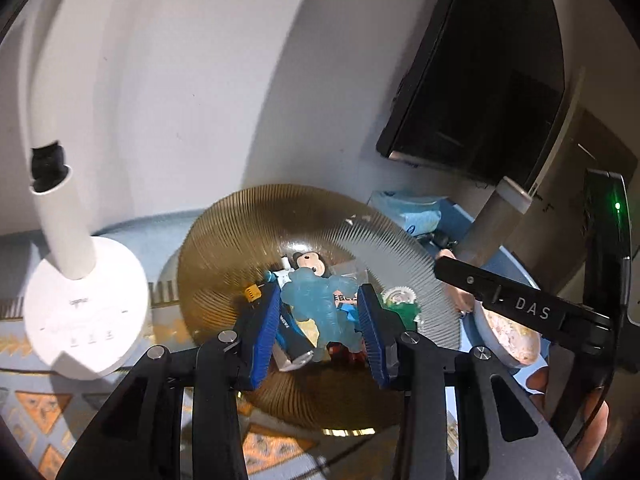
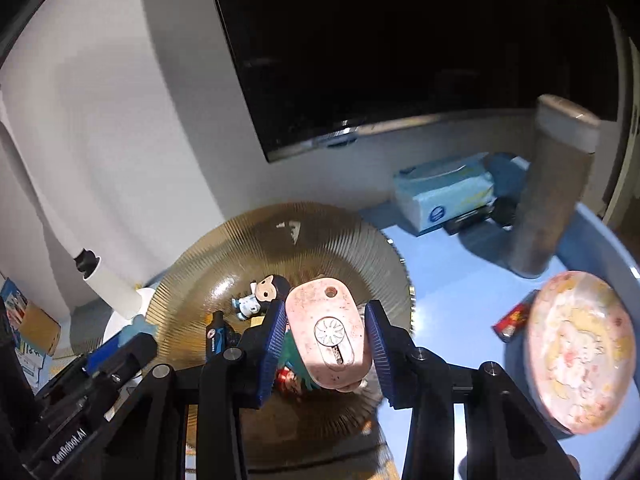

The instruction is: Organize rigid objects

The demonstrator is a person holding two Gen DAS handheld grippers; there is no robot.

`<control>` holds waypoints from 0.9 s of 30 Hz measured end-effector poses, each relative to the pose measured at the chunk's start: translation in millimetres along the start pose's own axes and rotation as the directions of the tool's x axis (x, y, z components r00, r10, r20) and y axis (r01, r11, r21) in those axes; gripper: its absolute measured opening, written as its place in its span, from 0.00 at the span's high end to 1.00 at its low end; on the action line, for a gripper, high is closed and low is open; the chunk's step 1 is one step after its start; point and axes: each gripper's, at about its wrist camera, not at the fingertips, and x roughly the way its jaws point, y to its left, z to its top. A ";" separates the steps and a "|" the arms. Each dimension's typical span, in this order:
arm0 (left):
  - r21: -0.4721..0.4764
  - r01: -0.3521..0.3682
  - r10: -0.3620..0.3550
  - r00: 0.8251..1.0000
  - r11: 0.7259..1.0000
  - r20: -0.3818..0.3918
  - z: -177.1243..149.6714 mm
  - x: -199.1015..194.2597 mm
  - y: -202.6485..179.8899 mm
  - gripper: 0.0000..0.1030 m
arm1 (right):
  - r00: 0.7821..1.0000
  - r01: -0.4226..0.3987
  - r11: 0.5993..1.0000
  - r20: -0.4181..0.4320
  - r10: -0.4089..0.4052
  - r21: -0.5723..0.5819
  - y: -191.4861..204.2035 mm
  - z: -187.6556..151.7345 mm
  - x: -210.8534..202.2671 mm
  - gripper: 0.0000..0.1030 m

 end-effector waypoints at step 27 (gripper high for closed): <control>0.070 -0.096 0.077 0.969 0.993 0.234 -13.2 -224.0 -17.0 0.05 | 0.986 -0.155 0.986 0.058 0.158 -0.058 57.4 -34.1 -124.2 0.42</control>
